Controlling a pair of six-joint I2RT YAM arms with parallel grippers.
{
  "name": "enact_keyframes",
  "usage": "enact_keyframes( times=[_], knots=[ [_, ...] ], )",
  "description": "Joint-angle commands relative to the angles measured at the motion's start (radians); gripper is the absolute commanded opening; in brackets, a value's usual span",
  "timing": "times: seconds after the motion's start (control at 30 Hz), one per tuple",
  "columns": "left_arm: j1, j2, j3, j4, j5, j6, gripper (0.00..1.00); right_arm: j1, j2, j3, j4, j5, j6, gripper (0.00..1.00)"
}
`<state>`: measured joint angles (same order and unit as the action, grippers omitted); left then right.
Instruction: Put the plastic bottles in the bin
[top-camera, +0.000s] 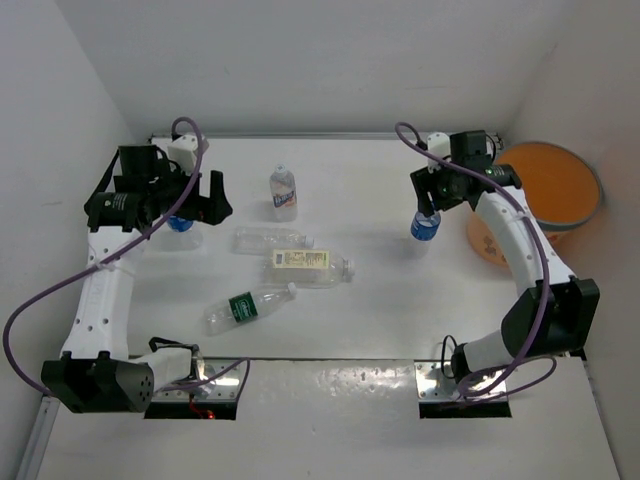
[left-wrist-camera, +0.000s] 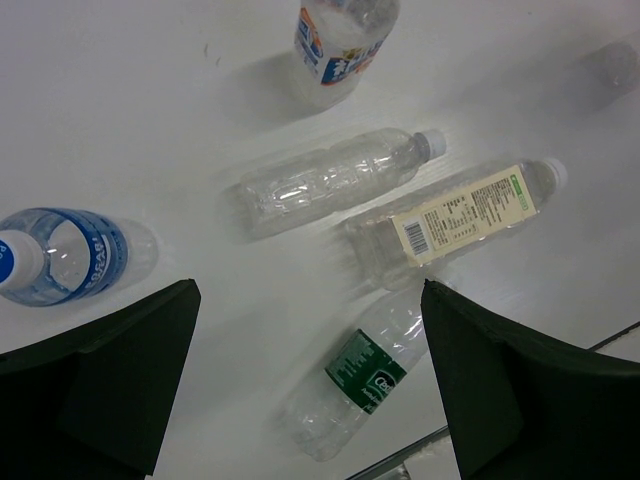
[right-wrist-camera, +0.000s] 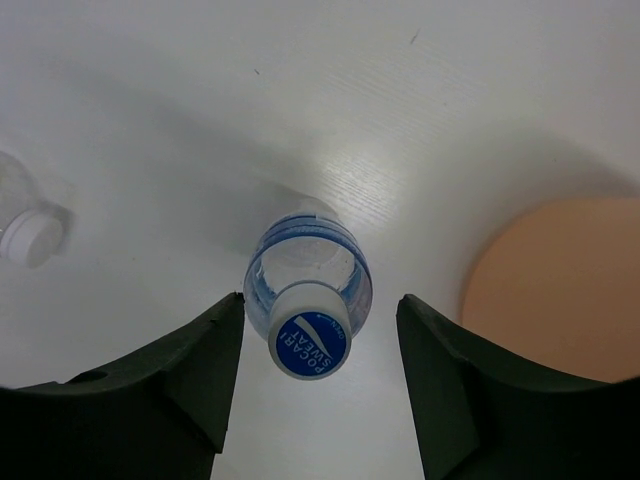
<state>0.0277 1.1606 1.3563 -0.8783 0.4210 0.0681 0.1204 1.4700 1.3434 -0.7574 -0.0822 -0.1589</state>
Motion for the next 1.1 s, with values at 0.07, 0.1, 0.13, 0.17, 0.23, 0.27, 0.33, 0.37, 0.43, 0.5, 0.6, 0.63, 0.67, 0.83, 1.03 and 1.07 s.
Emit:
enact_keyframes(
  times=[0.07, 0.1, 0.13, 0.17, 0.23, 0.27, 0.33, 0.37, 0.43, 0.5, 0.6, 0.63, 0.67, 0.83, 1.03, 1.07],
  knots=[
    [0.001, -0.025, -0.01, 0.041, -0.005, 0.006, 1.0, 0.005, 0.018, -0.015, 0.044, 0.002, -0.014, 0.59],
    [0.001, -0.025, -0.01, 0.041, -0.005, 0.006, 1.0, -0.001, 0.021, -0.019, 0.044, 0.001, -0.014, 0.59],
    [0.001, -0.025, -0.019, 0.041, -0.005, 0.006, 1.0, 0.001, 0.021, -0.027, 0.046, -0.002, -0.014, 0.56],
    [0.001, -0.025, -0.019, 0.041, -0.005, 0.006, 1.0, -0.001, 0.021, -0.029, 0.043, -0.01, -0.016, 0.53],
    [0.001, -0.025, -0.019, 0.041, -0.005, 0.006, 1.0, -0.007, 0.026, -0.029, 0.032, -0.02, -0.019, 0.41],
    [0.001, -0.025, -0.019, 0.041, -0.005, 0.006, 1.0, -0.008, 0.024, -0.026, 0.026, -0.027, -0.022, 0.37],
    [0.001, -0.025, -0.019, 0.041, -0.005, 0.006, 1.0, -0.011, 0.023, -0.012, 0.007, -0.034, -0.021, 0.29],
    [0.001, -0.025, -0.019, 0.041, -0.005, 0.006, 1.0, -0.011, 0.021, -0.004, -0.005, -0.039, -0.022, 0.28],
    [0.001, -0.025, -0.019, 0.041, -0.005, 0.016, 1.0, -0.019, 0.0, 0.032, -0.017, -0.054, -0.021, 0.25],
    [0.001, -0.025, -0.028, 0.041, -0.005, 0.027, 1.0, -0.027, -0.025, 0.089, -0.062, -0.063, -0.015, 0.14],
    [0.001, -0.025, -0.028, 0.05, 0.045, 0.036, 1.0, -0.054, -0.074, 0.219, -0.103, -0.082, 0.016, 0.0],
    [0.011, -0.025, -0.028, 0.05, 0.068, 0.036, 1.0, -0.065, -0.085, 0.243, -0.105, -0.097, 0.024, 0.0],
    [0.011, -0.025, -0.037, 0.05, 0.093, 0.045, 1.0, -0.102, -0.118, 0.307, -0.103, -0.1, 0.028, 0.0],
    [0.011, -0.016, -0.056, 0.15, 0.15, 0.003, 1.0, -0.218, -0.178, 0.457, -0.056, -0.114, 0.094, 0.0],
    [-0.017, 0.002, -0.065, 0.268, 0.159, -0.031, 0.98, -0.347, -0.22, 0.554, 0.058, 0.044, 0.093, 0.0],
    [-0.017, 0.016, -0.065, 0.268, 0.159, -0.031, 0.97, -0.364, -0.218, 0.563, 0.062, 0.062, 0.087, 0.0]
  ],
)
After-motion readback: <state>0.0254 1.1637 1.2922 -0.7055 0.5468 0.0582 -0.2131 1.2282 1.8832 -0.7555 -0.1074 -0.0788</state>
